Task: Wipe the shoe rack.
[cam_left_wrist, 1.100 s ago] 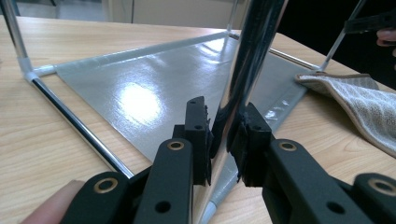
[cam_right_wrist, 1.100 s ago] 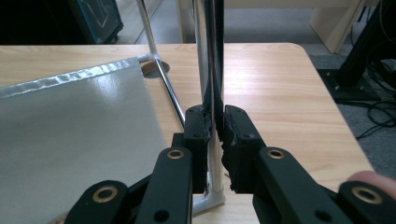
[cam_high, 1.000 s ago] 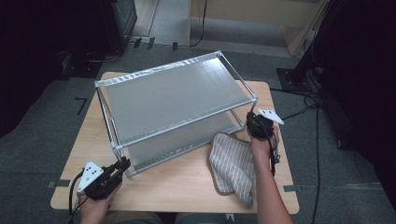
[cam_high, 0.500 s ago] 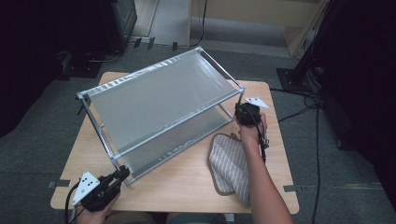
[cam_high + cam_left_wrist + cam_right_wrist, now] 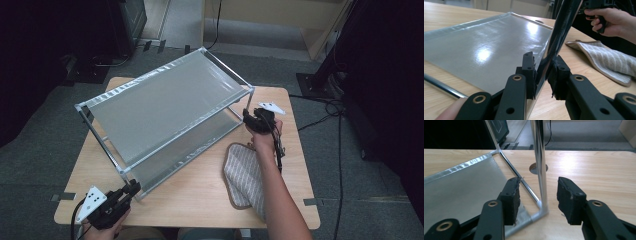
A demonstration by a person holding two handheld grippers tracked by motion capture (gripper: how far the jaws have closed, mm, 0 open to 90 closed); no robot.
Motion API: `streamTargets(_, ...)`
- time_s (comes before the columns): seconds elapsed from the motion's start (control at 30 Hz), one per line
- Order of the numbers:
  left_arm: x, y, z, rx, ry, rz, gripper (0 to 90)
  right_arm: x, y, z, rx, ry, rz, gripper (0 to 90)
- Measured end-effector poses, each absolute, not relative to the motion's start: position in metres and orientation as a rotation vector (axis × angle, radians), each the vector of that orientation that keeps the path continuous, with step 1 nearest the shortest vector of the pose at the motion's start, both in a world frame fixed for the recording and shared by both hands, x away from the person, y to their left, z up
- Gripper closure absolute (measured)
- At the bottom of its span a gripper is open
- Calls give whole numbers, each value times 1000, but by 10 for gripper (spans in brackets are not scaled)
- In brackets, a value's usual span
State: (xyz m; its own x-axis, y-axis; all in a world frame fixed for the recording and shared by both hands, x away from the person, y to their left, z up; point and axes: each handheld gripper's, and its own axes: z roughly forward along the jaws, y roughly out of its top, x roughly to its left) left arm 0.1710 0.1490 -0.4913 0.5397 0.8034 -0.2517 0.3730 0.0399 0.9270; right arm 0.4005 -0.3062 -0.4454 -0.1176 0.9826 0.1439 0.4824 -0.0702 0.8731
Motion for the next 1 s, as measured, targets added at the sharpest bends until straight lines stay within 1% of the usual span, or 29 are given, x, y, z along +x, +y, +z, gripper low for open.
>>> streamTargets(0.23,178,126,-491,1600,979,414,773,361,-307,-435,1495,1685,1129,455)
streamTargets(0.43,187,103,-491,1637,919,381,775,325,-297,-430,1424,1732,1177,440)
streamTargets(0.8,209,56,-489,1702,798,318,780,262,-277,-448,1314,1806,1177,430)
streamTargets(0.97,214,42,-489,1719,760,303,780,242,-275,-456,1305,1836,1176,426)
streamTargets(1.0,215,38,-489,1725,751,292,777,231,-275,-459,1304,1844,1189,425)
